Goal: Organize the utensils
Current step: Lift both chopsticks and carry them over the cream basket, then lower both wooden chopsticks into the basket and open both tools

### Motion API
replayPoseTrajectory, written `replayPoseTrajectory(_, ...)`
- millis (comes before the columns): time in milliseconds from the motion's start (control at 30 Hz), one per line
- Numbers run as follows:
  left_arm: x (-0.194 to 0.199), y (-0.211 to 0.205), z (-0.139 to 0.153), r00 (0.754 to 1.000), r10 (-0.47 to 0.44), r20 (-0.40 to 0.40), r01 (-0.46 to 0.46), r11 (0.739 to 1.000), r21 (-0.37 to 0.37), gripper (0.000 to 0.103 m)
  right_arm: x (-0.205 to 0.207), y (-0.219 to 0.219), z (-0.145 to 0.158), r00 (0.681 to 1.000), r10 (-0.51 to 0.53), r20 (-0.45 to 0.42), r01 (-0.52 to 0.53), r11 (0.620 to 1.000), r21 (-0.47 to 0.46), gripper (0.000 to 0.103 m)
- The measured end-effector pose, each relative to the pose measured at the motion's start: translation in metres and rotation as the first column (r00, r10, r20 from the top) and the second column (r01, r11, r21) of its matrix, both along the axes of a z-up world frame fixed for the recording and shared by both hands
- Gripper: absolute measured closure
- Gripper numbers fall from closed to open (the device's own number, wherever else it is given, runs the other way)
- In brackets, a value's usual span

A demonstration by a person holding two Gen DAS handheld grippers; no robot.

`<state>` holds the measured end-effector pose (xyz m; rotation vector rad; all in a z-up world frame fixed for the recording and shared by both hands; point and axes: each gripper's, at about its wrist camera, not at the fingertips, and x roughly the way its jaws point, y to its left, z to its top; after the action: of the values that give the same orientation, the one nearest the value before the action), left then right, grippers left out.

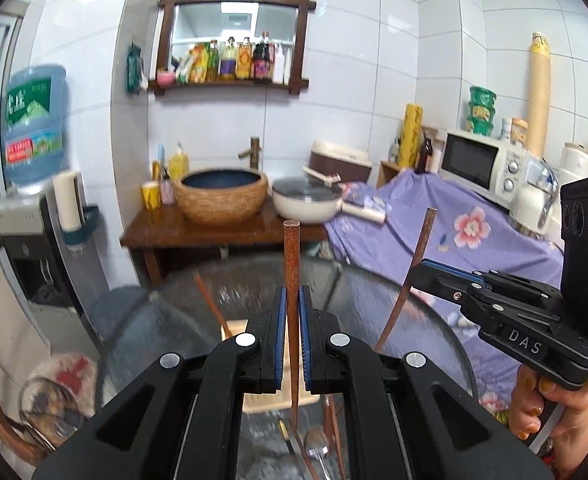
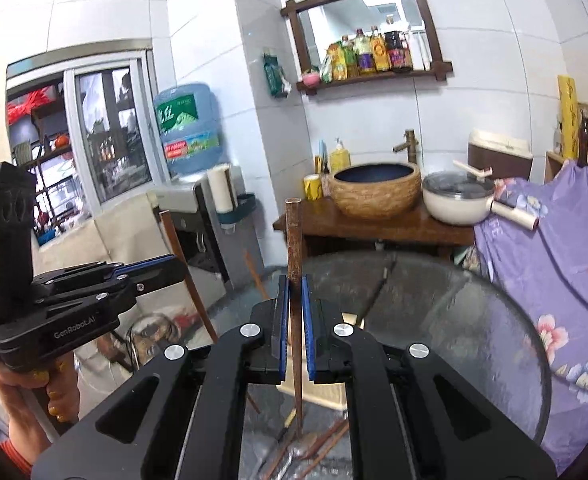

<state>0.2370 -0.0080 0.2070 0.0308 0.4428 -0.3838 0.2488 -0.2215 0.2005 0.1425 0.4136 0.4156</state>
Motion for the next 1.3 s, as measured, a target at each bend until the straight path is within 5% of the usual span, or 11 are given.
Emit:
replayPoseTrajectory(233,0.037,-0.003,0.056,0.998,0.058,0.02,-0.057,0.998,-0.034,0.096,0.04,0.0,0.065,0.997,-0.068,0.048,0.067,0.997,0.026,0.096)
replayPoseTrajectory(367,0.06,-0.005,0.055,0.995,0.099,0.009,-0.098,0.994,-0.053,0.096,0.056,0.003,0.068,0.991,-0.117,0.06,0.116,0.993,0.023,0.096)
replayPoseTrajectory(867,0.099,-0.002,-0.056,0.98,0.139,-0.143,-0.137,0.99,0.018,0.097,0.093,0.016,-0.062,0.986,-0.134,-0.094,0.134,0.991,-0.001,0.096)
replayPoseTrajectory(1300,0.103,-0.001,-0.099,0.972,0.151,-0.182,-0.144,0.988,0.053,0.096,0.088,0.017,-0.087,0.986,-0.14,-0.094,0.138,0.99,-0.031,0.095)
